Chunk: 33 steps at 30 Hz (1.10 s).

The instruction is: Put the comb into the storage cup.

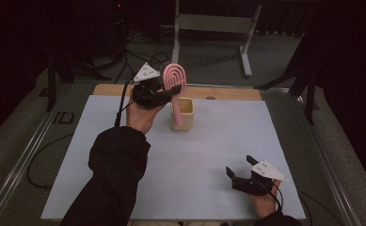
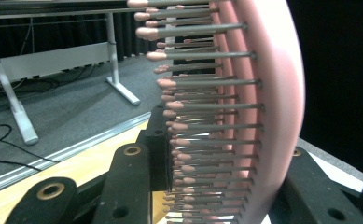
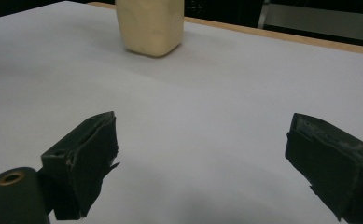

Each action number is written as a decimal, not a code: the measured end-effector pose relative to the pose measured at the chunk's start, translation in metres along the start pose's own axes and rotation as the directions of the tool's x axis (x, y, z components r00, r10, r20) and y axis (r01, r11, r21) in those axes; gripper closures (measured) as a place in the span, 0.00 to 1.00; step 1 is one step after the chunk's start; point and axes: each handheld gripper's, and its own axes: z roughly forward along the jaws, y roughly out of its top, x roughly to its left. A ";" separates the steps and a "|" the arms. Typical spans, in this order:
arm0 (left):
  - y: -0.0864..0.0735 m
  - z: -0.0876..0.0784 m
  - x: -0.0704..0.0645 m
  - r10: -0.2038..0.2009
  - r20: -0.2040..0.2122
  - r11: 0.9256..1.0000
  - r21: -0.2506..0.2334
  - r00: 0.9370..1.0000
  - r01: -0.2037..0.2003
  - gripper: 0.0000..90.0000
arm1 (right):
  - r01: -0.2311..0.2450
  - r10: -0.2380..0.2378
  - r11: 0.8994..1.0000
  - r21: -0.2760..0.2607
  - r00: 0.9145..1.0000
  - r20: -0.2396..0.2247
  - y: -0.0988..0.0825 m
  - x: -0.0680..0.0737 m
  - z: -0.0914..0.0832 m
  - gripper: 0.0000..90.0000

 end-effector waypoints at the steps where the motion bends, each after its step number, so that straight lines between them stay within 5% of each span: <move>1: 0.001 0.000 0.000 -0.001 -0.003 1.000 0.001 1.000 0.001 0.72 | -0.001 0.001 1.000 0.000 1.000 0.000 0.000 0.000 0.000 0.10; 33: 0.003 0.010 0.008 -0.029 -0.048 0.999 -0.037 0.998 0.027 0.72 | 0.004 -0.004 1.000 -0.007 1.000 0.003 0.000 -0.001 0.000 0.10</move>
